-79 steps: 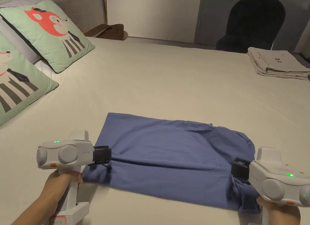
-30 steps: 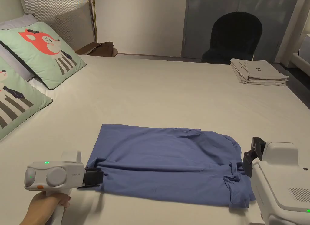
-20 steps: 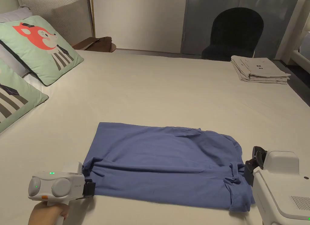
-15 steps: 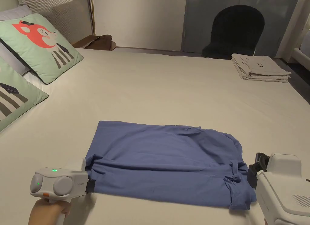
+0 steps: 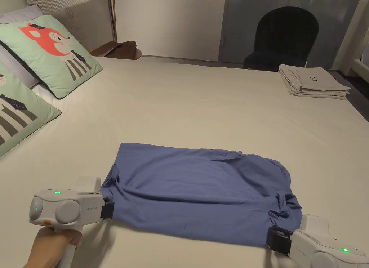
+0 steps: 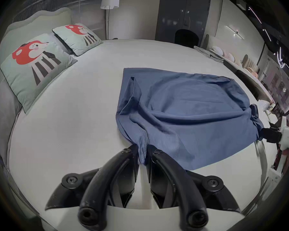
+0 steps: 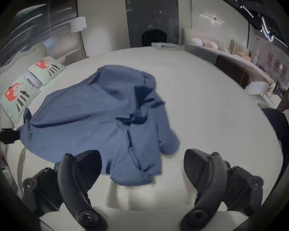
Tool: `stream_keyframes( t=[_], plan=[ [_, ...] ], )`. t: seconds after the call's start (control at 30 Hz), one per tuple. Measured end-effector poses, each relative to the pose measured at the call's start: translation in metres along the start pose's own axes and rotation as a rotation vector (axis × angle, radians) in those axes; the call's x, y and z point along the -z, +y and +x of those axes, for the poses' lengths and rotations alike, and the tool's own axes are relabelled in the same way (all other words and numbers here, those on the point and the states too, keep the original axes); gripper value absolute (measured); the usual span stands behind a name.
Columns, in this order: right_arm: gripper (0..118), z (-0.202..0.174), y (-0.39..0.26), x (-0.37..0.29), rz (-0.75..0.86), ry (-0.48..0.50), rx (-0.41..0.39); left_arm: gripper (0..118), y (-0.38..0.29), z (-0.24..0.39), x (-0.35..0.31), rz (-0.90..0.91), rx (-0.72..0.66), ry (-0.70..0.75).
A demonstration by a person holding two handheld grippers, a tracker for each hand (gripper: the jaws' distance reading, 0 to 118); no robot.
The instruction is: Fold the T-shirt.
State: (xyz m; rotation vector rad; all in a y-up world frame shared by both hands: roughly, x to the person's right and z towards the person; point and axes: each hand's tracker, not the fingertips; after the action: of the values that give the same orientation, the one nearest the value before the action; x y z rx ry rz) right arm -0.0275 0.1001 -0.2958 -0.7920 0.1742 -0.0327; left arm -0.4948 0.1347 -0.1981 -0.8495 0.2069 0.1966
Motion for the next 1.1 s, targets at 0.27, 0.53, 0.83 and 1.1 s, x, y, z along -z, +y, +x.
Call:
stream_keyframes(
  t=[0.27,0.53,0.83,1.1],
  plan=[
    [12,0.007,-0.001,-0.02,0.052,0.055,0.006,7,-0.005,-0.007,-0.008,0.011,-0.034,0.011],
    [11,0.029,-0.018,-0.067,0.105,0.038,-0.002,7,-0.032,-0.031,-0.032,0.018,-0.1,0.031],
    [11,0.056,-0.07,-0.105,0.056,0.038,0.038,7,-0.092,-0.054,-0.069,-0.036,-0.146,0.033],
    [11,0.06,-0.106,-0.085,-0.033,-0.004,0.054,7,-0.117,-0.049,-0.059,-0.102,-0.106,0.078]
  ],
)
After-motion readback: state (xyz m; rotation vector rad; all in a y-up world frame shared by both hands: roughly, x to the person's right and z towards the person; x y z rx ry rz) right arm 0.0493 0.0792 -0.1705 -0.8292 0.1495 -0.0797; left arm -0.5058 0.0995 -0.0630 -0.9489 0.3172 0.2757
